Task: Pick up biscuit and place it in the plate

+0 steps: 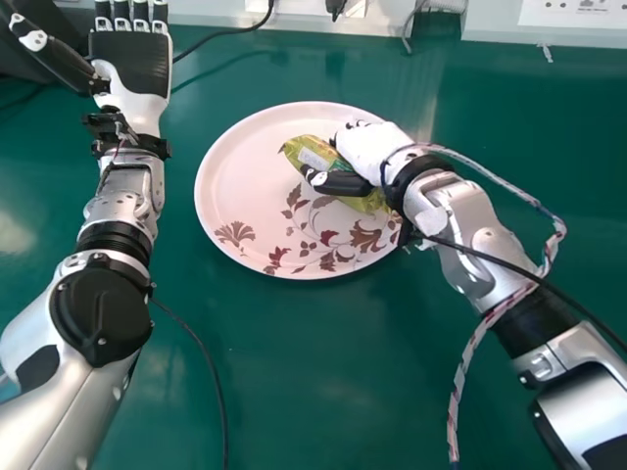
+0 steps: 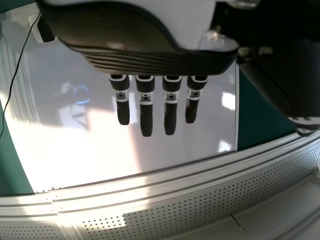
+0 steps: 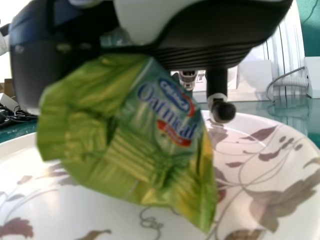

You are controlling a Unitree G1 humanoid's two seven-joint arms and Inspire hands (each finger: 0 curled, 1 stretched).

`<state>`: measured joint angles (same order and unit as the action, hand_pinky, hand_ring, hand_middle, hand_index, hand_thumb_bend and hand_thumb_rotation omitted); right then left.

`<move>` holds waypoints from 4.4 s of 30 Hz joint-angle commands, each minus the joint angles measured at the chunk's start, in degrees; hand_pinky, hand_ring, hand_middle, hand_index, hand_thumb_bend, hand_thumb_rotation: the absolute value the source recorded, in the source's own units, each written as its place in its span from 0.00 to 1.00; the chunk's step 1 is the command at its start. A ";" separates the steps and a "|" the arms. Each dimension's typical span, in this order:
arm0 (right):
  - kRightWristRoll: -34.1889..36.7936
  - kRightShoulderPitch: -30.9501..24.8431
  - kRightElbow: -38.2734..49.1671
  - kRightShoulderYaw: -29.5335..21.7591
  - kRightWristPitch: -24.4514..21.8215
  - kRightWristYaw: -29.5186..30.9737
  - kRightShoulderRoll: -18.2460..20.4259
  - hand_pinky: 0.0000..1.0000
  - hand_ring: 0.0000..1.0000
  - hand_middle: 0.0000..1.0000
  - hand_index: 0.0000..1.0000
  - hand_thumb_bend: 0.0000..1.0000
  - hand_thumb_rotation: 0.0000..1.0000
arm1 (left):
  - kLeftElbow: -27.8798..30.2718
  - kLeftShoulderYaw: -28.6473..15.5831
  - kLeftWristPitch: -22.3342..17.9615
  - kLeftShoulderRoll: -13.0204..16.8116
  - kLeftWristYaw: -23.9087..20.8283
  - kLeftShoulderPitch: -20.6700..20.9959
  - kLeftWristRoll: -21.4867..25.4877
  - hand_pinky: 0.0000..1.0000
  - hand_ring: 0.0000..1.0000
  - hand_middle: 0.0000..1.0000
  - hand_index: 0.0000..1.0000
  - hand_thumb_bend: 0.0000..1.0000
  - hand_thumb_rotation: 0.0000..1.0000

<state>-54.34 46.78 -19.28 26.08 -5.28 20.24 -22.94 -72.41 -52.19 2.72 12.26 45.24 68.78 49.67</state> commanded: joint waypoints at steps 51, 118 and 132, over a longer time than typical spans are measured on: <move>2.52 0.60 -4.58 4.39 -1.66 0.25 0.44 0.21 0.33 0.69 0.49 0.52 0.06 | -0.17 1.66 -3.83 -0.60 3.62 -0.42 -1.29 0.90 0.86 0.90 0.94 1.00 0.43; 2.23 -4.50 12.27 0.83 -2.06 -0.27 -1.42 0.63 0.77 0.85 0.81 0.96 0.58 | -0.28 6.10 -7.18 -0.61 7.25 -1.22 -5.10 0.95 0.84 0.92 0.94 1.00 0.42; 0.83 -5.93 17.04 -0.43 -2.64 0.08 -2.16 0.64 0.78 0.87 0.83 0.97 0.60 | -0.33 5.95 -7.62 -0.61 7.49 -1.21 -5.29 0.92 0.83 0.90 0.94 1.00 0.42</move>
<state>-53.32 41.67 -3.47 26.31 -7.76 20.03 -24.82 -72.43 -46.46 -4.53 11.53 52.41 68.35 44.57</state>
